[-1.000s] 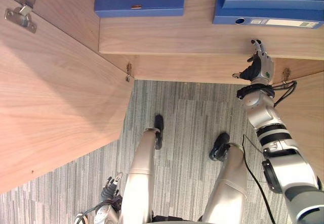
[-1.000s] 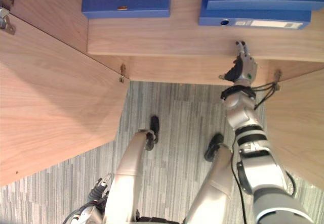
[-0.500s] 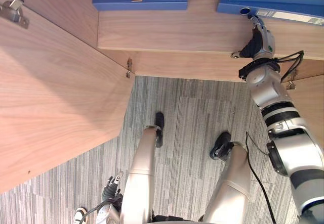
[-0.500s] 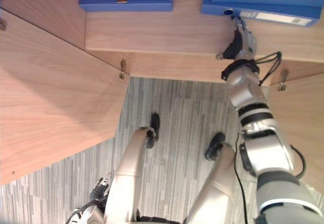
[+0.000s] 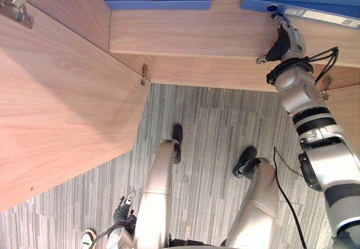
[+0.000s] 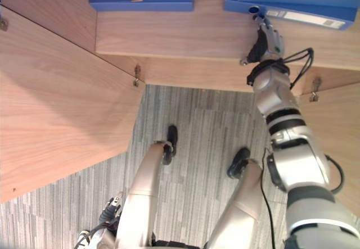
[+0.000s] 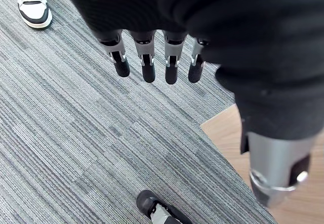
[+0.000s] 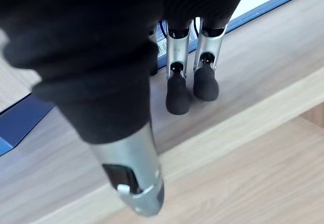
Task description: Walk over to the cabinet, pick up the folder, carry it to the office cabinet, place the folder inside the office cabinet, then close the office cabinet door
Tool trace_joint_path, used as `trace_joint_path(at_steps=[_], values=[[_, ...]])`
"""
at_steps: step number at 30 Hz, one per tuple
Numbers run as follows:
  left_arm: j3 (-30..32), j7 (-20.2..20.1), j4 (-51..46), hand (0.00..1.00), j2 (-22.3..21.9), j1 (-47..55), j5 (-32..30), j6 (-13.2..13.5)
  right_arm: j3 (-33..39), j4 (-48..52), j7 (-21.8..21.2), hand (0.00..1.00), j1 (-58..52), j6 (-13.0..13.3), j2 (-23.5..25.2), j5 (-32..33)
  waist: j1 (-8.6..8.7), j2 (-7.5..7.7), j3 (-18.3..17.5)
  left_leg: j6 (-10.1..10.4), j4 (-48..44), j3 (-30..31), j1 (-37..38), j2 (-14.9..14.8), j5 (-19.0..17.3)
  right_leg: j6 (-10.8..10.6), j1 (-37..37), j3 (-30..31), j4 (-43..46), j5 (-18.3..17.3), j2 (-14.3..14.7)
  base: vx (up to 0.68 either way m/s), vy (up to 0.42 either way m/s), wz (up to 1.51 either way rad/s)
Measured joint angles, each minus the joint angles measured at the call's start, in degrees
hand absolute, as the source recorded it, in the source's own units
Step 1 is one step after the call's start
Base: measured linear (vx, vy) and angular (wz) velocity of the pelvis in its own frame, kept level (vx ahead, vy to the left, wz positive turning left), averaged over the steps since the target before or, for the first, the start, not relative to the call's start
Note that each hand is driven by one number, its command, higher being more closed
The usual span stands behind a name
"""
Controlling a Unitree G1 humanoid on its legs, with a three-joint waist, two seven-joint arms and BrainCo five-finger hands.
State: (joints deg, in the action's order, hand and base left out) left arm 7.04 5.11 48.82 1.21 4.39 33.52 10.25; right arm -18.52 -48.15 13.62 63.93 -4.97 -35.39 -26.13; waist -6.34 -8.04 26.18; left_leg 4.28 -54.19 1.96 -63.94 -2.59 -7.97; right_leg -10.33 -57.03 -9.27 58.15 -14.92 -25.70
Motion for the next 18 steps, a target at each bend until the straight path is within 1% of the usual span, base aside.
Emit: trace_joint_path(at_steps=[3, 7, 10, 11, 14, 18], values=[[0.48, -0.14, -0.05, 0.0, -0.02, 0.0, 0.0, -0.03, -1.38, -0.07, -0.97, 0.0, 0.64, 0.19, -1.05, 0.24, 0.2, 0.32, 0.2, 0.0, 0.09, 0.09, -0.05, 0.01, 0.02, 0.0, -0.03, -0.06, 0.0, 0.0, 0.0, 0.05, -0.005, 0.01], [1.22, -0.35, -0.65, 0.0, -0.13, 0.01, 0.01, -0.1, -2.83, 0.04, -3.17, 0.0, 1.41, 1.62, -4.01, 0.82, 0.45, 0.67, 0.43, -0.15, 0.84, 0.2, -0.19, 0.36, 0.34, -0.01, -0.17, -0.21, -0.15, 0.01, -0.28, 0.05, -0.005, 0.06], [1.67, -0.57, -2.15, 0.0, -0.14, 0.05, 0.0, -0.14, -4.18, 0.11, -4.84, 0.0, 2.45, 2.8, -6.25, 2.88, 0.55, 0.97, 0.62, -0.06, 1.0, 0.69, -0.93, 0.36, 0.59, 0.0, -0.45, -0.9, -0.14, 0.02, -0.32, 0.05, -0.011, 0.06], [2.43, -0.61, -2.57, 0.0, -0.12, 0.05, 0.0, -0.13, -5.54, 0.12, -5.32, 0.0, 3.26, 3.21, -7.24, 3.74, 0.75, 1.4, 0.91, 0.02, 1.05, 0.77, -1.26, 0.36, 0.83, 0.01, -0.8, -1.04, 0.0, 0.03, -0.41, 0.05, -0.011, 0.04], [3.76, -0.65, -2.66, 0.0, -0.11, 0.05, 0.0, -0.13, -7.97, 0.04, -7.17, 0.0, 5.13, 4.08, -9.78, 4.84, 0.91, 1.59, 1.04, 0.01, 1.06, 0.85, -2.22, 0.42, 1.49, 0.04, -1.78, -1.11, 0.5, 0.06, -0.64, 0.05, -0.016, 0.05], [5.15, -1.15, -2.98, 0.0, -0.11, 0.36, 0.0, -0.13, -8.63, -2.12, -9.02, 0.0, 7.64, 4.24, -11.2, 5.02, 0.76, 1.81, 1.44, 0.1, 1.27, 0.8, -2.55, 0.48, 1.86, 0.12, -2.33, -1.23, 1.35, 0.09, -1.22, 0.04, -0.024, 0.07]])
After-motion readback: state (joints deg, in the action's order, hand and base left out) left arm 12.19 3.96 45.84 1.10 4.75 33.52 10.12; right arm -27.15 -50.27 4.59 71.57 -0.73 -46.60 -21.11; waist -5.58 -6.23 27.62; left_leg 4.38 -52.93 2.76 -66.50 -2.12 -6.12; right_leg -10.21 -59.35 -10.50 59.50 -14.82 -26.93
